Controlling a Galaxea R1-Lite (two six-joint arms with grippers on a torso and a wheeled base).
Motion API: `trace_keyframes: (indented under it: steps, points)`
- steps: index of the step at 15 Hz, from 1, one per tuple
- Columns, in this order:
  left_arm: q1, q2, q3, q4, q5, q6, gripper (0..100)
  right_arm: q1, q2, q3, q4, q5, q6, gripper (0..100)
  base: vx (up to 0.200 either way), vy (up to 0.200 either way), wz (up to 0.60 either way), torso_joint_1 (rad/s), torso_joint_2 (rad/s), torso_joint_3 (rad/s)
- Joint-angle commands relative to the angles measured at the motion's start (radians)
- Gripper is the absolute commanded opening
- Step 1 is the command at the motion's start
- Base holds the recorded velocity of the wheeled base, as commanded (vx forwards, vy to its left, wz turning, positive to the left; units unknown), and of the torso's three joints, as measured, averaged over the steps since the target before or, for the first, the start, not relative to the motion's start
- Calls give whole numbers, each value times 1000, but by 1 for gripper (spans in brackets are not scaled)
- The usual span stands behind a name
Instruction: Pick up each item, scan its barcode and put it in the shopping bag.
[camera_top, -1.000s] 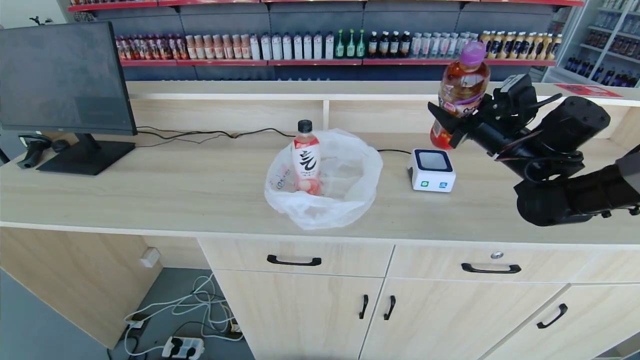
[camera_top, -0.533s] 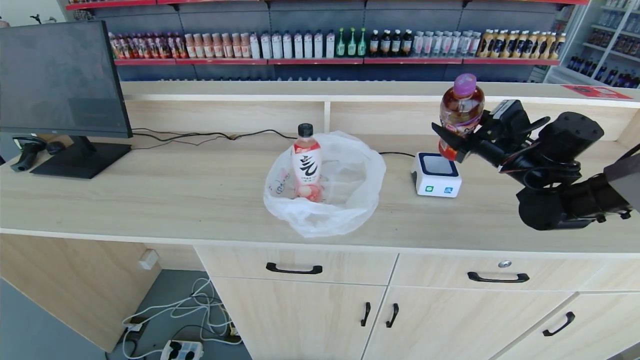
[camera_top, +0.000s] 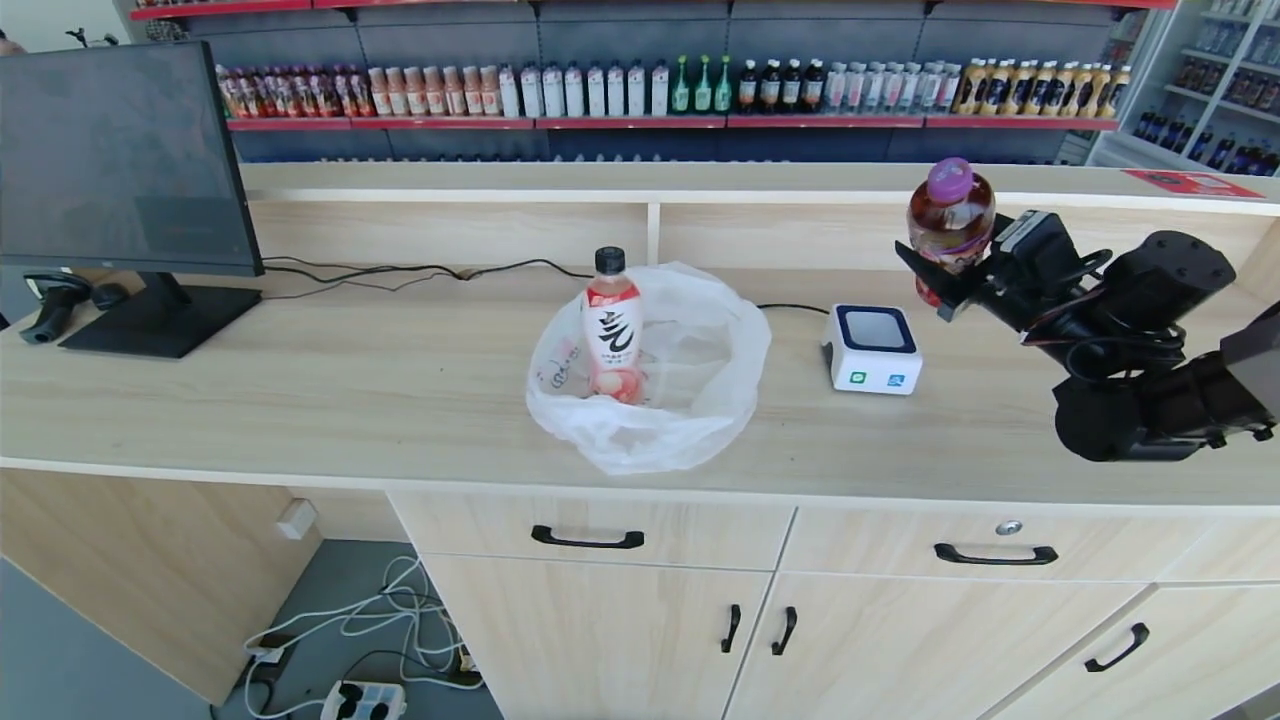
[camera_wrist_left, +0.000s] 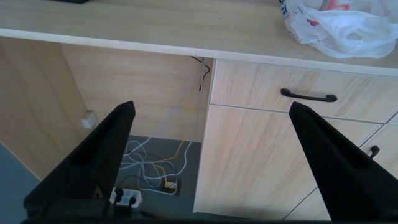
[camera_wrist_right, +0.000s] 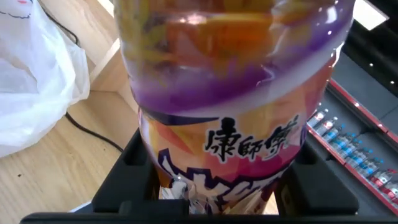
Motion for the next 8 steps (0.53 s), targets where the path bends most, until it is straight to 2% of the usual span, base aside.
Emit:
trace_keyframes:
  steps: [1,4,6,8]
  points:
    - [0,0,0,-2,0,2,100,-5,5,-5,-1,9,-22,0,0,0,0,0,0,0]
    - [0,0,0,-4,0,3,100,18,59,-12,-13,32,-44,0,0,0,0,0,0,0]
    - [0,0,0,-5,0,6,100,16,93,-9,-25,83,-63,0,0,0,0,0,0,0]
    - [0,0,0,-5,0,25,100,7,111,-31,-7,124,-111,0,0,0,0,0,0,0]
